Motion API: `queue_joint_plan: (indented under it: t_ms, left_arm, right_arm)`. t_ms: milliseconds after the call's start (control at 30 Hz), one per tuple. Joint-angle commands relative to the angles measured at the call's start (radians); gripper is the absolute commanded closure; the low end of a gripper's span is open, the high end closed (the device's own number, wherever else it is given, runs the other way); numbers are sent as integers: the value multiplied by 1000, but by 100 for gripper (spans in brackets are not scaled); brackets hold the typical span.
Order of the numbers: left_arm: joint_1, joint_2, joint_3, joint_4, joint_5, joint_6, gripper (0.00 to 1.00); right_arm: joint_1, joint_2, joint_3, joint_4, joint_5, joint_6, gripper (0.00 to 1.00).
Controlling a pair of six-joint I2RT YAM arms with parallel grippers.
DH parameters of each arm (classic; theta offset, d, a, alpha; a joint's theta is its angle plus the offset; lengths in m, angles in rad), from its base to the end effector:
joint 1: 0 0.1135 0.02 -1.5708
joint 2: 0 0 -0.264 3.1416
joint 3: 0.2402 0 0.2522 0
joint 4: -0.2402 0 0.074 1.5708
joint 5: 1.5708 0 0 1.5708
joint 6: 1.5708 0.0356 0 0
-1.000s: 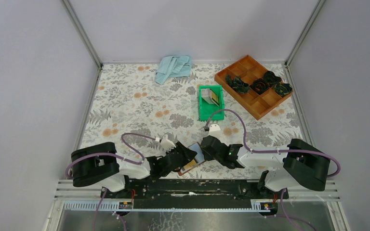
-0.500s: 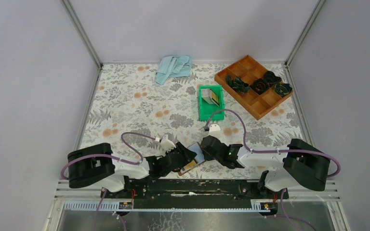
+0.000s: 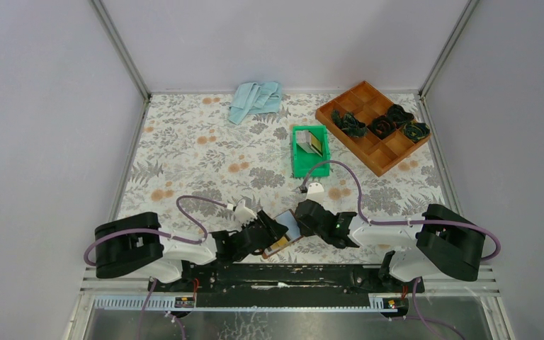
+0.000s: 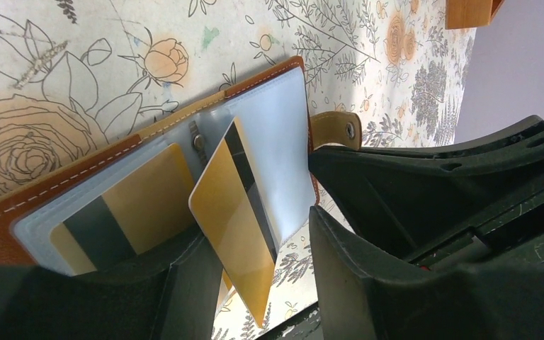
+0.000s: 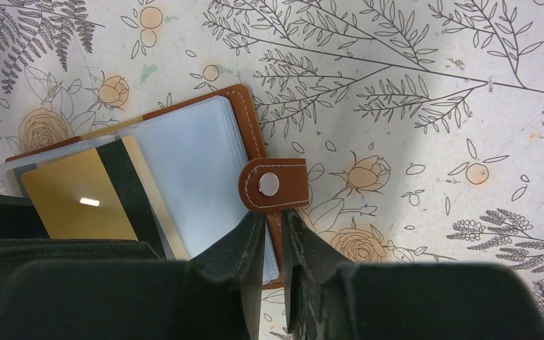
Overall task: Put the credit cards into the card holder
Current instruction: Insert the credit card into the card holder.
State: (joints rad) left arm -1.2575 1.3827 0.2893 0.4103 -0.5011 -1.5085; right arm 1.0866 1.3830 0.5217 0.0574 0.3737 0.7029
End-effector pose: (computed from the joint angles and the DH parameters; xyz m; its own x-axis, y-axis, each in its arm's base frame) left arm 0.0835 -0.2022 0.1164 -0.7303 -0.5862 -0.3509 -0.1493 0.6382 -0.7552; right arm 0.1280 0.2154 0.1489 -0.7122 -0.0612 -0.6994 -0.3220 0.9137 0.2480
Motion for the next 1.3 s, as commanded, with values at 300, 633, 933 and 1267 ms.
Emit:
queue_joint_plan:
  t_ms: [300,633,933,1267]
  left_arm:
    - [-23,20,-35,-218,4,14,43]
    - [-23,50,-8,-255,-6,-7,51]
    - [-24,55,15,-293,-34,-13,63]
    - [-24,33,19,-343,-37,-35,67]
  right_arm:
    - [22,47,-29,-145,-53,-5,80]
    - [25,15,-29,-162,-35,-8,80]
    - [29,34,-23,-158,-42,-8,81]
    - [30,52,-16,-154,-47,-12,81]
